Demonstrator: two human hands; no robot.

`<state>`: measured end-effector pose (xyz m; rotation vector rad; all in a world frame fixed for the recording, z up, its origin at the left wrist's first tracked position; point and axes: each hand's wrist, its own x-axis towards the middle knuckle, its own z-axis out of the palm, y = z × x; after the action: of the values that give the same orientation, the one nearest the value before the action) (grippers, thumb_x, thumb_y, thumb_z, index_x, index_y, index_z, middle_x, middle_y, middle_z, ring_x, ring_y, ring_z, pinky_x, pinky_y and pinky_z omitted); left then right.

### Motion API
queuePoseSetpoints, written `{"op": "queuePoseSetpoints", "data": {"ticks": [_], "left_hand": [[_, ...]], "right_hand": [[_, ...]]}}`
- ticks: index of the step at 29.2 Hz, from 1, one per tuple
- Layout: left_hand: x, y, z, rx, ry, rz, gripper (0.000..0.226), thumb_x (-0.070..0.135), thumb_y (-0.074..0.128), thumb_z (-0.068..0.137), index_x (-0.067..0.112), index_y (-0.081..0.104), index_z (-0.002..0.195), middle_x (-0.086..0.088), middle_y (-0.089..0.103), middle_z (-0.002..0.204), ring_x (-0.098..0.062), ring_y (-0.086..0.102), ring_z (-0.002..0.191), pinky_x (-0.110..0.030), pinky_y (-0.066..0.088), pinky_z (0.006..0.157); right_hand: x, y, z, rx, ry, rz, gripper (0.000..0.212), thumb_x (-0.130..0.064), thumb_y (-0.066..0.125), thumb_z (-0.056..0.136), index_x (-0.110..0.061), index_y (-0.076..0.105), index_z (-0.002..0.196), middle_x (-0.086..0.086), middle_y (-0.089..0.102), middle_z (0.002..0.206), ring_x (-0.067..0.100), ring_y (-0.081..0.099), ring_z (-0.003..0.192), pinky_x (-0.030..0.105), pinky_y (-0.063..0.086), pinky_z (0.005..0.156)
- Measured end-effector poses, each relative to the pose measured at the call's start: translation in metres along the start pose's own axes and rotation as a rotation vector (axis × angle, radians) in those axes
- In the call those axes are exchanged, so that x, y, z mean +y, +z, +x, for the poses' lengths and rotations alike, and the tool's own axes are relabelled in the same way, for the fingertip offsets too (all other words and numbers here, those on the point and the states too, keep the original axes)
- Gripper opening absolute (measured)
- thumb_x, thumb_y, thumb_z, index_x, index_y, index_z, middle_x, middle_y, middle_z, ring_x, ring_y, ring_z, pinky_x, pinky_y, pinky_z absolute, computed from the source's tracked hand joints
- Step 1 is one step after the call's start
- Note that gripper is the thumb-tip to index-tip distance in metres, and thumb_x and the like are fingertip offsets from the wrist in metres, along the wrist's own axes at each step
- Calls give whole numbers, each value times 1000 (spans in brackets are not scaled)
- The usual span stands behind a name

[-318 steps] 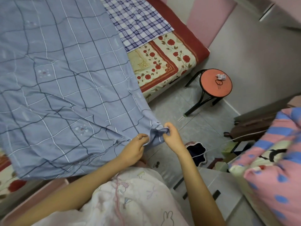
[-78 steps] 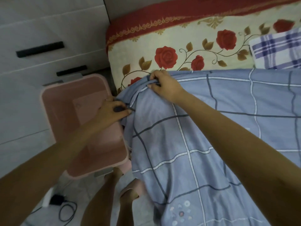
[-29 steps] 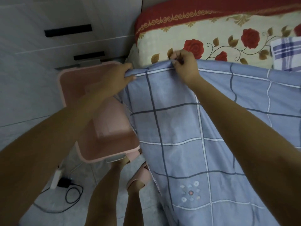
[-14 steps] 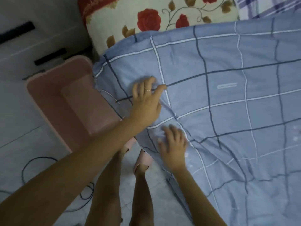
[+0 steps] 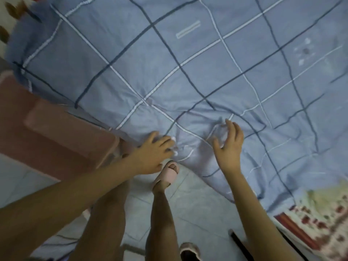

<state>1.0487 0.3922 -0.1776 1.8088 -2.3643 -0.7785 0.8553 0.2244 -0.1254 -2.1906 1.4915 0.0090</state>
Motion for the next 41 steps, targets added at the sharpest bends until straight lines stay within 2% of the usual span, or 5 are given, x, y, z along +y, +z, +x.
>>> {"op": "queuePoseSetpoints", "data": {"ticks": [10,18,28,34,41], "left_hand": [[69,1,65,145,-244,-77,49,24,55,62,13,60,110,-13,56,115,-32,49,102,-43,37,83],[232,54,138,-176,-254,-158,79,49,54,57,18,52,129,-13,45,134,-26,28,121,-51,29,91],[298,50,190,-124,-406,-131,59,28,69,78,16,47,131,-15,34,138,-35,32,125,-47,35,97],[362,85,160,-1002,-70,-106,35,28,52,91,7,57,118,-14,55,125,-24,53,101,-35,45,89],[373,74,197,60,-17,-80,55,20,60,77,12,49,130,-15,40,140,-33,36,129,-44,29,102]], "right_hand": [[186,14,-250,-741,889,-81,47,-39,55,92,-10,50,129,13,48,136,30,50,120,36,42,97],[297,-42,-227,284,1055,607,82,-8,78,76,4,27,139,17,40,140,24,46,124,27,39,99],[366,-68,-250,465,1135,949,15,0,53,86,-8,52,73,7,51,70,18,47,70,26,36,56],[391,-48,-289,591,1216,813,12,-8,55,93,1,52,85,13,52,82,22,50,78,24,32,61],[367,-44,-339,749,1215,723,12,-3,49,95,-6,45,84,-5,41,65,6,44,58,15,33,51]]}}
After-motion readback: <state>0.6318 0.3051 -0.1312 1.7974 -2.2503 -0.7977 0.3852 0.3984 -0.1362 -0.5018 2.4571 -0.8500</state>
